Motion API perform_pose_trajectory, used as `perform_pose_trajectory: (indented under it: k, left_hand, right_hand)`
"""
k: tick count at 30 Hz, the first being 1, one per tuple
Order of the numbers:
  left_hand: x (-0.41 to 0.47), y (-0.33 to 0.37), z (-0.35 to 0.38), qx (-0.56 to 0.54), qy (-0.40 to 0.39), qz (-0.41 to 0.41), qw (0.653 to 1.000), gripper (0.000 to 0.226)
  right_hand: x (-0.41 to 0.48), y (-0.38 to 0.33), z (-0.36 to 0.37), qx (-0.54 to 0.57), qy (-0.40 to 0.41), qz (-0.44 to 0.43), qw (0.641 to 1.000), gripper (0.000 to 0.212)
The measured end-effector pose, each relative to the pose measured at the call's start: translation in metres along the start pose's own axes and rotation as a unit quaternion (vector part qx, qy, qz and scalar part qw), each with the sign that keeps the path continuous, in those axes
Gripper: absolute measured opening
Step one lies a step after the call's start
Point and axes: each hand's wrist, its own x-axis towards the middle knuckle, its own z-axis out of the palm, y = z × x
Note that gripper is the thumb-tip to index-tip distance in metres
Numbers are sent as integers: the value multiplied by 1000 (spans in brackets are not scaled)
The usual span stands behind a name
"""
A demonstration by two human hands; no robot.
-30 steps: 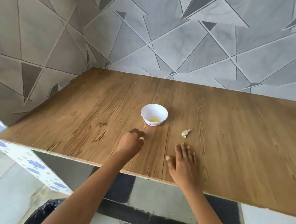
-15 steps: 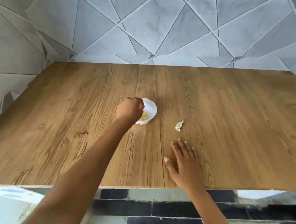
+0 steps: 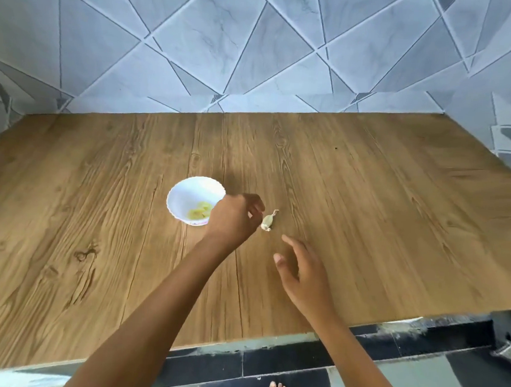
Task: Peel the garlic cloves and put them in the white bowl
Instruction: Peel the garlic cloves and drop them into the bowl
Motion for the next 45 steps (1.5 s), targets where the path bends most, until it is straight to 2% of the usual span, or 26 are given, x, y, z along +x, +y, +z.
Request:
perform_pose_trajectory:
  k: [3, 5, 9, 11, 14, 17, 20, 26, 31, 35, 39, 45]
  left_hand:
    - [6, 5, 32, 43, -41, -22, 998, 22]
    - [8, 7, 44, 51, -35, -37, 997, 24]
    - [11, 6, 46, -16, -7, -87, 996, 14]
    - [9, 5, 43, -101, -6, -130, 986, 10]
    - [-3, 9, 39, -254, -21, -170, 952, 10]
    - [-12, 14, 37, -268, -7, -131, 954, 11]
    - [-14, 15, 33, -234, 5, -105, 966, 12]
    - [-17, 12, 25, -253, -12, -101, 962, 21]
    - [-19, 8, 23, -373, -66, -129, 917, 21]
    - [-20, 9, 21, -418, -56, -152, 894, 15]
    - [-17, 2, 21, -397, -62, -158, 902, 14]
    - [-16, 4, 28, -344, -15, -162, 925, 12]
  right_hand:
    - [16, 10, -13, 29, -3, 19, 999, 37]
    - [25, 14, -19, 59, -16, 31, 998, 35]
    - [41, 17, -23, 148, -35, 90, 984, 32]
    - [49, 16, -23, 218, -59, 143, 964, 33]
    - [60, 8, -22, 355, -81, 207, 908, 27]
    - [68, 0, -19, 441, -80, 213, 869, 20]
    - [73, 0, -16, 462, -71, 217, 857, 24]
    - [73, 5, -19, 473, -96, 179, 858, 19]
    - [74, 6, -23, 453, -105, 158, 871, 20]
    - [76, 4, -25, 431, -131, 151, 880, 23]
    - [78, 0, -28, 439, -151, 171, 869, 15]
    - [78, -4, -20, 394, -111, 137, 902, 13]
